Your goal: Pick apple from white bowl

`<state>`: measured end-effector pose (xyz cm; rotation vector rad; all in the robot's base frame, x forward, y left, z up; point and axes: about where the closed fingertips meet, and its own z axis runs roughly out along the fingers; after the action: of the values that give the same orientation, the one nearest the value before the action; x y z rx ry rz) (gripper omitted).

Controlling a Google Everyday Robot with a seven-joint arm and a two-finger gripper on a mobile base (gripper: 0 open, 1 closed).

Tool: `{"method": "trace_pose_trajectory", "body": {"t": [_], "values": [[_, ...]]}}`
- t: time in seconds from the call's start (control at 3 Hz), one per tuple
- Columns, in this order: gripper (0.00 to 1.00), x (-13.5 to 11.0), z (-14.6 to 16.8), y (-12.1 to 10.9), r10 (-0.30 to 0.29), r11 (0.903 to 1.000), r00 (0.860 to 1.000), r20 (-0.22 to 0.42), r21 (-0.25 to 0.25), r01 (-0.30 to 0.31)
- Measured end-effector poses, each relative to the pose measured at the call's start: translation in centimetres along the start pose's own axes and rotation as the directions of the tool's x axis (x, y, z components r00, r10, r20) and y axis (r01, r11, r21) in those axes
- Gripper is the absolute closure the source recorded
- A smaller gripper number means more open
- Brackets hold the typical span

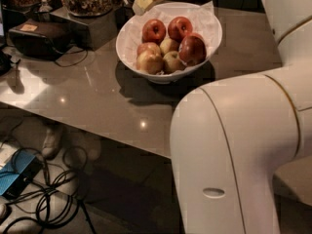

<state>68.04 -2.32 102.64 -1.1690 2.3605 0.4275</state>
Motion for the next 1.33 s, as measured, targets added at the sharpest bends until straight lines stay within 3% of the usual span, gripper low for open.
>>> {"method": "trace_pose_trajectory", "body": {"t": [0.33,1.0,1.33], "values": [[0.00,2.7,-0.9,-1.4,0.093,0.9955,0.996,-0.007,0.021,-0.093],[0.00,7.8,-0.7,-2.1,0.227,0.9738,0.973,-0.042,0.022,-0.226],[0.00,7.6,0.0,-2.0,0.207,0.9783,0.978,-0.017,-0.011,-0.207]]}}
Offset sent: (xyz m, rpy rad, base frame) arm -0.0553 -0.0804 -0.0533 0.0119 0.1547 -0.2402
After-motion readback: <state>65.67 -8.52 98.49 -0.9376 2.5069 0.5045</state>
